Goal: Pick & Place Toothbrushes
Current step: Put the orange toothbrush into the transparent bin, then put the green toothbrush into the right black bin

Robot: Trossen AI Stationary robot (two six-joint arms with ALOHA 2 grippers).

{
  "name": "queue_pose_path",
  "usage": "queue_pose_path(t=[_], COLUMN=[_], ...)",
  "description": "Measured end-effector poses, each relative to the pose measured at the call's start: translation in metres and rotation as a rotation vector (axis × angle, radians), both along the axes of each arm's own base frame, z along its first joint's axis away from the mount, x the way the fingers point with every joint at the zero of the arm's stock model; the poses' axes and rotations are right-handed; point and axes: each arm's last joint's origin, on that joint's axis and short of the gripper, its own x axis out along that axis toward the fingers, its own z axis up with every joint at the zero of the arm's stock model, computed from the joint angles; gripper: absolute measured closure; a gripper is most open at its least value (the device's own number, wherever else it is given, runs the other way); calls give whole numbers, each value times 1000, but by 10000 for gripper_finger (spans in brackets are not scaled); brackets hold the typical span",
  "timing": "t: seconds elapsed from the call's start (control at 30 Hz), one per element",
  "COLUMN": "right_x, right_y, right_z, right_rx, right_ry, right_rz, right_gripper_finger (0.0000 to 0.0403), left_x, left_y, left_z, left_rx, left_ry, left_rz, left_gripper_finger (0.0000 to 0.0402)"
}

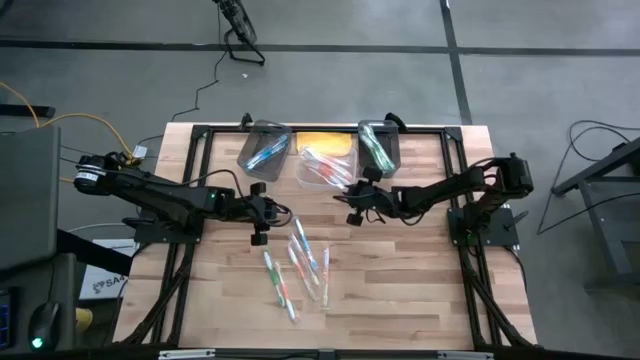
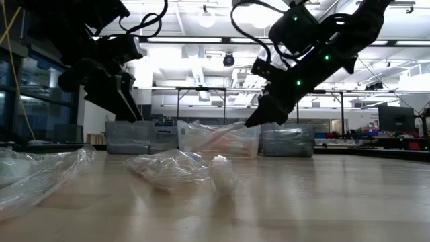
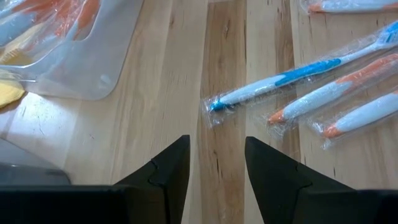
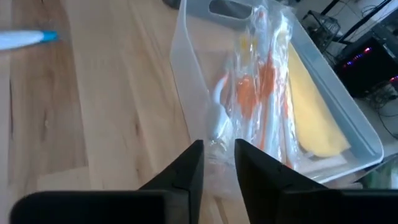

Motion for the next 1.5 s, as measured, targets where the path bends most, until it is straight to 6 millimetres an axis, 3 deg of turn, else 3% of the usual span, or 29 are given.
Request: queue_pose_path(t=[0.27, 0.57, 0.87, 1.03, 1.27, 1.5], right_x=[2, 3, -3, 0, -1, -11], right_y=[0, -7, -26, -24, -25, -16], right_z=[3, 9, 3, 5, 6, 31], right_rx=[-14, -79, 12, 56, 74, 97], right_ry=[-29, -82, -77, -115, -142, -191], right_rz=[11, -85, -184, -146, -197, -196], right_gripper_finger=[393, 399, 395, 358, 244, 169], left_x=[0, 0, 0, 0, -1, -7], left_y=[0, 0, 0, -1, -1, -4], left_z=[0, 0, 0, 0, -1, -3], left_rx=[0, -2, -7, -21, -20, -125], left_ry=[0, 1, 3, 4, 14, 83], left_rz=[0, 2, -3, -16, -16, -118], left_gripper_finger=[254, 254, 254, 254, 254, 254])
